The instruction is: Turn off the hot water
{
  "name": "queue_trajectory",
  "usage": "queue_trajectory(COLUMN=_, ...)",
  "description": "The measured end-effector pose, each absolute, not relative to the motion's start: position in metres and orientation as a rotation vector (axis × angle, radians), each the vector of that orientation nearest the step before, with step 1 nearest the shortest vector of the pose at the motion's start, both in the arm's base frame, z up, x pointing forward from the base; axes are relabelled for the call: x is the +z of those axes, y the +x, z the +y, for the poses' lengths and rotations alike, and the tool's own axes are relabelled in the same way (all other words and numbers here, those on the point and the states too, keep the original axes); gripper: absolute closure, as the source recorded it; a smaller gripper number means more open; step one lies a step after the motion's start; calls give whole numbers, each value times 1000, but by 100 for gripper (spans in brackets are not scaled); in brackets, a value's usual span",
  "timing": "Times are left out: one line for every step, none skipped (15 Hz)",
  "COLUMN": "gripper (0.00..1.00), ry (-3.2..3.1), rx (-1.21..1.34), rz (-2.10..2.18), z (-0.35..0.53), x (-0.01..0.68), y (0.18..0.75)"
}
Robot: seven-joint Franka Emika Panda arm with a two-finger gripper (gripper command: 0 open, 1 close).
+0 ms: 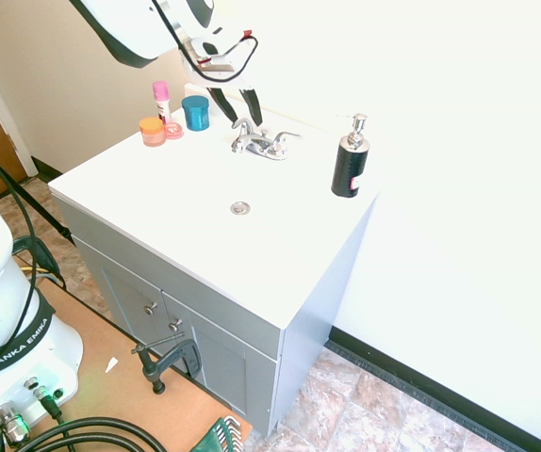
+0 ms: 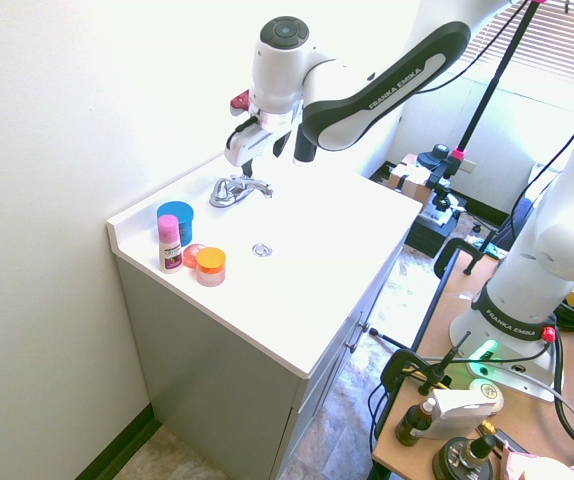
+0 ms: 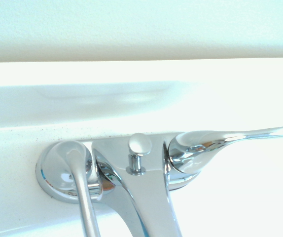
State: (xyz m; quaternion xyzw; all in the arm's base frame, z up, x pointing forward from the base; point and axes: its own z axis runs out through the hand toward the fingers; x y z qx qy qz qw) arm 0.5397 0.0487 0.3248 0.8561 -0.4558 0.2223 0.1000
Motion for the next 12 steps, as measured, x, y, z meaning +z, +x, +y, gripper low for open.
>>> queue_trajectory(gripper=0, ry=2519, rx=663, rz=-1335, z=53, x=321, y=544)
queue_trajectory(gripper=0, ry=2505, rx=676, rz=-1323, z=57, x=319, y=548)
queue_trajectory(gripper=0, ry=2489, rx=684, rz=-1320, z=59, x=318, y=552)
queue_trajectory(gripper=0, ry=2480, rx=682, rz=-1313, z=60, x=317, y=555)
queue_trajectory(gripper=0, ry=2470, rx=674, rz=-1309, z=60, x=314, y=557)
queue_trajectory(gripper=0, ry=2460, rx=668, rz=-1309, z=60, x=313, y=559)
queue_trajectory(gripper=0, ry=2457, rx=659, rz=-1314, z=61, x=312, y=560)
queue_trajectory(gripper=0, ry=2458, rx=650, rz=-1327, z=61, x=311, y=560)
queue_trajectory(gripper=0, ry=2461, rx=636, rz=-1342, z=63, x=311, y=560)
queue_trajectory(gripper=0, ry=2469, rx=606, rz=-1353, z=65, x=307, y=559)
queue_trajectory(gripper=0, ry=2477, rx=577, rz=-1360, z=69, x=301, y=558)
queue_trajectory(gripper=0, ry=2485, rx=550, rz=-1364, z=74, x=295, y=557)
